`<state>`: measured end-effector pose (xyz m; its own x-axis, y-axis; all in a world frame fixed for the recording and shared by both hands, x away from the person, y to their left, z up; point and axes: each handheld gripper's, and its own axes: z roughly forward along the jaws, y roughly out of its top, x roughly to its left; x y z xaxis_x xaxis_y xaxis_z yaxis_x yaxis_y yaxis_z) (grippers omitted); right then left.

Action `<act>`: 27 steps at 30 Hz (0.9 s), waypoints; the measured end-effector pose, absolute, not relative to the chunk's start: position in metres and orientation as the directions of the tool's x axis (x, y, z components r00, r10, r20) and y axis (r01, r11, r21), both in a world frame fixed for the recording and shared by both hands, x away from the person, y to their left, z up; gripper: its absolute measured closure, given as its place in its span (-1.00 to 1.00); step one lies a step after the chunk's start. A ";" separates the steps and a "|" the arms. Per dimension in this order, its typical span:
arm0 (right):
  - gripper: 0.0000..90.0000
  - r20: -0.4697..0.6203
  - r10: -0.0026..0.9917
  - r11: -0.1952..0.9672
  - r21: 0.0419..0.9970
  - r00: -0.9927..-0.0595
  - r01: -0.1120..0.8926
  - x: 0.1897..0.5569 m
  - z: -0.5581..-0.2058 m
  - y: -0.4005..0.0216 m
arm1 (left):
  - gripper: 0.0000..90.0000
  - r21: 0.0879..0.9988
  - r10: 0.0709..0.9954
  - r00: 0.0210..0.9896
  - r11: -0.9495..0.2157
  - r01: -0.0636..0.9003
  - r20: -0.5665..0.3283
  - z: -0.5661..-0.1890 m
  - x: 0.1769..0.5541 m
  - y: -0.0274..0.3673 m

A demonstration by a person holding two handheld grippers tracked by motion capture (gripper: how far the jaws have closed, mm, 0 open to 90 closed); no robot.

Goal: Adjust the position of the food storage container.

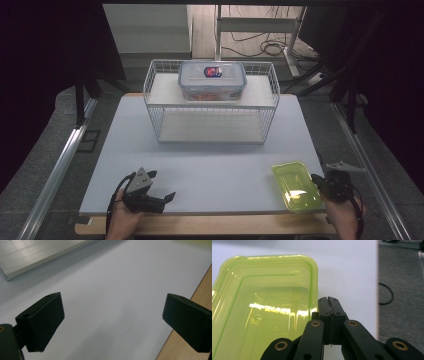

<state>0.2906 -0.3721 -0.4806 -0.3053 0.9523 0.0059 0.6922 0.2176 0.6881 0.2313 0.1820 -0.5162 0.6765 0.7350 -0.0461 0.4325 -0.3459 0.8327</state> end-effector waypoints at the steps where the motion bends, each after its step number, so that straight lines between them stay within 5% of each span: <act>1: 0.98 0.006 0.952 0.218 0.688 -0.305 0.692 0.291 -0.481 -0.372 | -0.92 0.833 0.735 0.677 -0.346 0.432 -0.046 -0.516 0.231 0.182; 17: 0.98 0.108 0.826 0.344 0.680 -0.553 0.648 0.305 -0.487 -0.277 | -0.92 0.828 0.727 0.684 -0.351 0.438 -0.054 -0.517 0.232 0.179; 27: 0.98 0.076 0.830 0.331 0.730 -0.552 0.597 0.270 -0.469 -0.296 | -0.91 0.831 0.729 0.681 -0.338 0.441 -0.064 -0.516 0.231 0.181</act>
